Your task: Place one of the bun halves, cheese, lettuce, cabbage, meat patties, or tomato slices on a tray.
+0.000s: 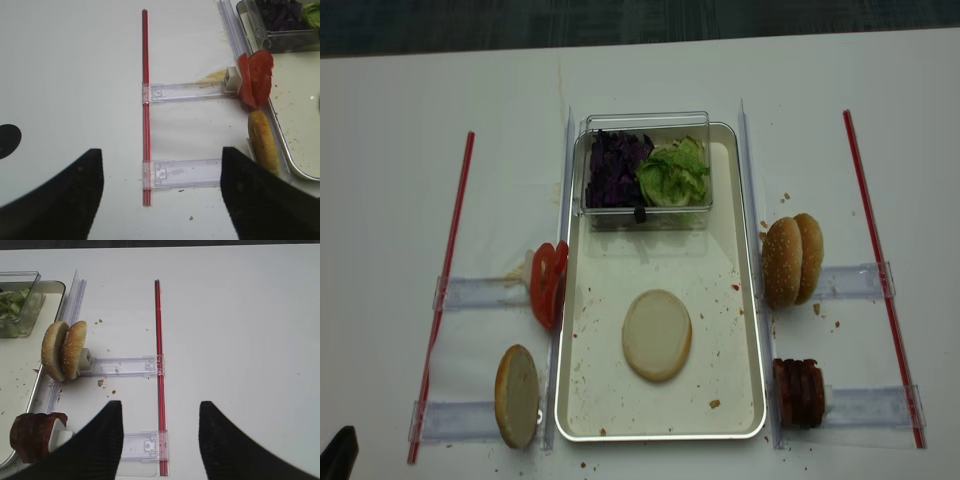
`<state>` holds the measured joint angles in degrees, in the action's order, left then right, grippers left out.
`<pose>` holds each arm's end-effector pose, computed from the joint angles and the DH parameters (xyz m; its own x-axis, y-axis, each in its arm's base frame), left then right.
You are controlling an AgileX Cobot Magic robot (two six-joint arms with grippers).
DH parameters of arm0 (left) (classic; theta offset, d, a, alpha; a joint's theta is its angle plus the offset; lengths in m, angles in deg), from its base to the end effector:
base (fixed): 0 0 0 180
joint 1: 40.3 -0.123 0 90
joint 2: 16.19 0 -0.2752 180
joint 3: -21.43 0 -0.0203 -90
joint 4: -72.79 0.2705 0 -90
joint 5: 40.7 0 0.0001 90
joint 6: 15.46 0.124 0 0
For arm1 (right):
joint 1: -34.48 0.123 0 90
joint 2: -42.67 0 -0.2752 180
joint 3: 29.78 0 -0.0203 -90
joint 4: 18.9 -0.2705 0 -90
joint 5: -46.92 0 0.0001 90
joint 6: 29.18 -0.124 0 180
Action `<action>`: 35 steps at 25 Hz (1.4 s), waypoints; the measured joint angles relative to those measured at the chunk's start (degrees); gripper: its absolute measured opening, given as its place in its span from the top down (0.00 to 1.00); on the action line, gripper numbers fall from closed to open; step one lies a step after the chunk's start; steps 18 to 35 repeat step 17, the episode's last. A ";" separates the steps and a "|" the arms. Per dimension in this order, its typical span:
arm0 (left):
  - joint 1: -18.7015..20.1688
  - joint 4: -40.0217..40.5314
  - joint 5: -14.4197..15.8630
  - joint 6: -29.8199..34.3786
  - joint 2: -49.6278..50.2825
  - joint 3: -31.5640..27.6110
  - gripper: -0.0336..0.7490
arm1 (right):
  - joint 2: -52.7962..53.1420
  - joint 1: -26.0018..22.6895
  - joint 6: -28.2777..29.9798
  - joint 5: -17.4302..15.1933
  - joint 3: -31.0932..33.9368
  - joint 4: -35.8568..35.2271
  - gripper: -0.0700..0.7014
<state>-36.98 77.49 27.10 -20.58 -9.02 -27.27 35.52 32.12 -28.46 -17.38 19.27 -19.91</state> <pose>0.0429 0.0069 0.2574 -0.5512 -0.0262 -0.8339 -0.0375 0.9993 -0.0066 0.0473 0.0000 0.2616 -0.5072 0.0160 -0.8617 0.0250 0.9997 0.0038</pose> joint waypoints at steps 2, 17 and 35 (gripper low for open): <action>0.00 0.00 0.00 0.00 0.00 0.00 0.33 | 0.00 0.00 -0.11 0.00 0.00 0.00 0.39; 0.00 0.00 0.00 0.00 0.00 0.00 0.33 | 0.00 0.00 -0.11 0.11 0.00 0.00 0.39; 0.00 0.00 0.00 0.00 0.00 0.00 0.33 | 0.00 0.00 -0.11 0.11 0.00 0.00 0.39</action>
